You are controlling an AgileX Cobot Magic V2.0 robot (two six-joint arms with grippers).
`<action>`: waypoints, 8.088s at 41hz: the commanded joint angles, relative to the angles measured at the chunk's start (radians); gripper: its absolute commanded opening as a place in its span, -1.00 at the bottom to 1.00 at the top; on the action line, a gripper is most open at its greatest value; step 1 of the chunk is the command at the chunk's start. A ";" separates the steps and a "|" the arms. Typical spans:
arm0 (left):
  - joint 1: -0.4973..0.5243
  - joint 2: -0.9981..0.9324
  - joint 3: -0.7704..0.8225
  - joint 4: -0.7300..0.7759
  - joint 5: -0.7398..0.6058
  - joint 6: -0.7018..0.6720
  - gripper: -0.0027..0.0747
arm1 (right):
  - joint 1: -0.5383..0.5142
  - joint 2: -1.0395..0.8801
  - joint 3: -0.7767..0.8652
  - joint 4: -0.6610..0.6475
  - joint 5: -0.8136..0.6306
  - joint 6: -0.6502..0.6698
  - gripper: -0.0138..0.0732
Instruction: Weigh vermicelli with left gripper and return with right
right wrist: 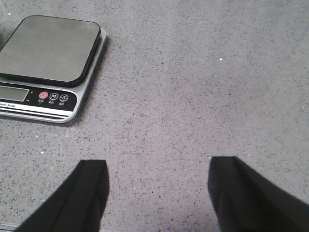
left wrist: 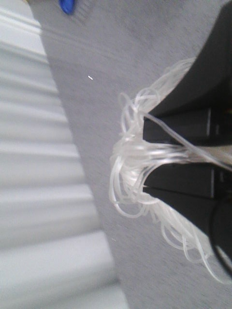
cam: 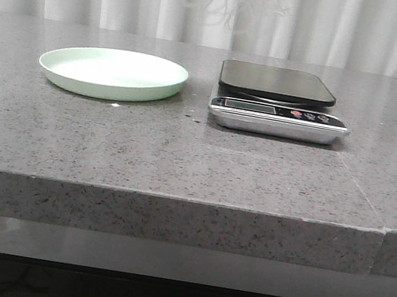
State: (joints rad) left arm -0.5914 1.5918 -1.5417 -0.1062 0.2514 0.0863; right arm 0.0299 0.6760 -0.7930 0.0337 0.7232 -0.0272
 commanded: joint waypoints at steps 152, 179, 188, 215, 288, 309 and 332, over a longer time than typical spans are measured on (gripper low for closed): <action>-0.099 -1.057 0.735 0.047 0.378 -0.004 0.07 | 0.326 0.451 -0.301 -0.010 -0.113 -0.018 0.57; -0.099 -1.057 0.735 0.047 0.378 -0.004 0.07 | 0.345 0.966 -0.815 -0.009 -0.023 -0.043 0.57; -0.099 -1.057 0.735 0.047 0.378 -0.004 0.07 | 0.374 1.071 -0.929 -0.009 0.001 -0.043 0.57; -0.099 -1.057 0.735 0.047 0.378 -0.004 0.07 | 0.393 1.200 -1.013 -0.082 0.020 -0.043 -0.02; -0.099 -1.057 0.735 0.047 0.377 -0.004 0.07 | 0.622 1.390 -1.299 0.107 -0.215 -0.043 0.53; -0.099 -1.057 0.735 0.047 0.377 -0.004 0.07 | 0.572 1.191 -1.295 0.107 -0.015 -0.043 0.57; -0.099 -1.057 0.735 0.047 0.373 -0.004 0.07 | 0.571 0.641 -0.681 0.050 -0.199 -0.043 0.57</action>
State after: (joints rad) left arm -0.6874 0.5305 -0.7824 -0.0537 0.6974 0.0881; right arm 0.6060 1.4351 -1.5248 0.1004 0.6169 -0.0665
